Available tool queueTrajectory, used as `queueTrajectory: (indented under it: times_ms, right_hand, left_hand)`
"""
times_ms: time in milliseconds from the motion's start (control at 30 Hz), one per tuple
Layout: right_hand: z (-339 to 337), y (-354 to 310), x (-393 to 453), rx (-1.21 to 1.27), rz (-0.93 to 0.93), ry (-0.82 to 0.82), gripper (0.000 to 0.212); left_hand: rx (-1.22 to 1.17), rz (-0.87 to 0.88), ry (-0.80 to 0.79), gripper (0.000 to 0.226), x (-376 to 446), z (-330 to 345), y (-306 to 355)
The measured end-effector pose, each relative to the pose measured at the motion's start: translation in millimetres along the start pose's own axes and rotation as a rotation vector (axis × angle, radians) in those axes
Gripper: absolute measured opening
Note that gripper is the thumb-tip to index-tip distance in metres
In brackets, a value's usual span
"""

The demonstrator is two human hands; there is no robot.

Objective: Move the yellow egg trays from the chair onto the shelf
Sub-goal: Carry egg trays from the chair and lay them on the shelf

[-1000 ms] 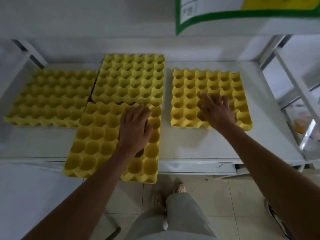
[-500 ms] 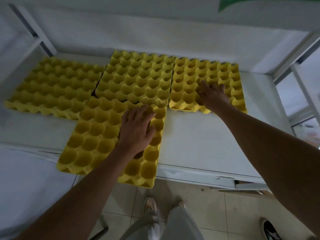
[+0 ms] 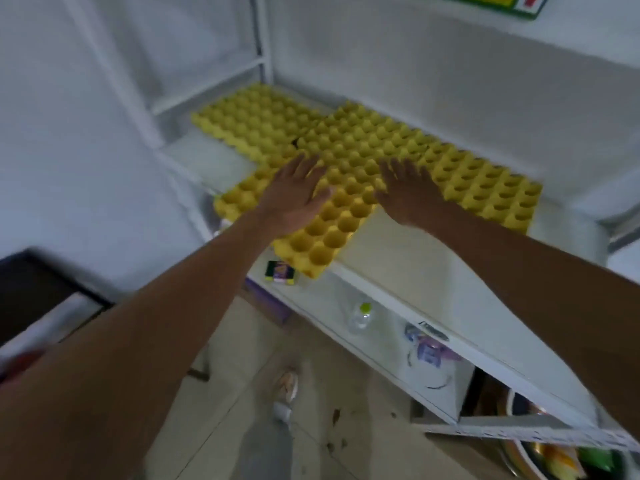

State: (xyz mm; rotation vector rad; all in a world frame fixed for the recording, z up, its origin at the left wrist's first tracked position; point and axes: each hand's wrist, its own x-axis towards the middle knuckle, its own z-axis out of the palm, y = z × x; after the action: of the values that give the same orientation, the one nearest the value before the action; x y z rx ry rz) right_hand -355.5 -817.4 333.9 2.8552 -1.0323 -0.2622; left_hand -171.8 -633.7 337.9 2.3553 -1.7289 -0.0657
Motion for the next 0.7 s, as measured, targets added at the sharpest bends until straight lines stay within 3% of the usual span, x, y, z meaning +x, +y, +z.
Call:
queueTrajectory:
  times_ms: [200, 433, 500, 600, 700]
  right_hand:
    - [-20.4, -166.2, -51.8, 0.064, -0.369, 0.034, 0.071]
    - [-20.9, -365.0, -91.4, -0.033, -0.808, 0.225, 0.068]
    - [-3.9, -420.4, -98.0, -0.043, -0.879, 0.204, 0.067]
    - [27.2, -491.8, -108.9, -0.061, -0.948, 0.072, 0.064]
    - [48.8, -543.5, -122.2, -0.036, -0.994, 0.048, 0.049]
  left_hand:
    - [-0.057, -0.549, 0.104, 0.055, -193.4, -44.2, -72.0]
    - [0.065, -0.979, -0.158, 0.058, -448.7, -34.7, -177.4]
    - [0.029, -1.05, -0.22, 0.058, -495.0, -23.6, -195.1]
    - [0.017, -1.009, -0.393, 0.055, -544.9, 0.2, -217.9]
    - [-0.017, -1.038, -0.519, 0.055, -575.2, 21.3, -240.3]
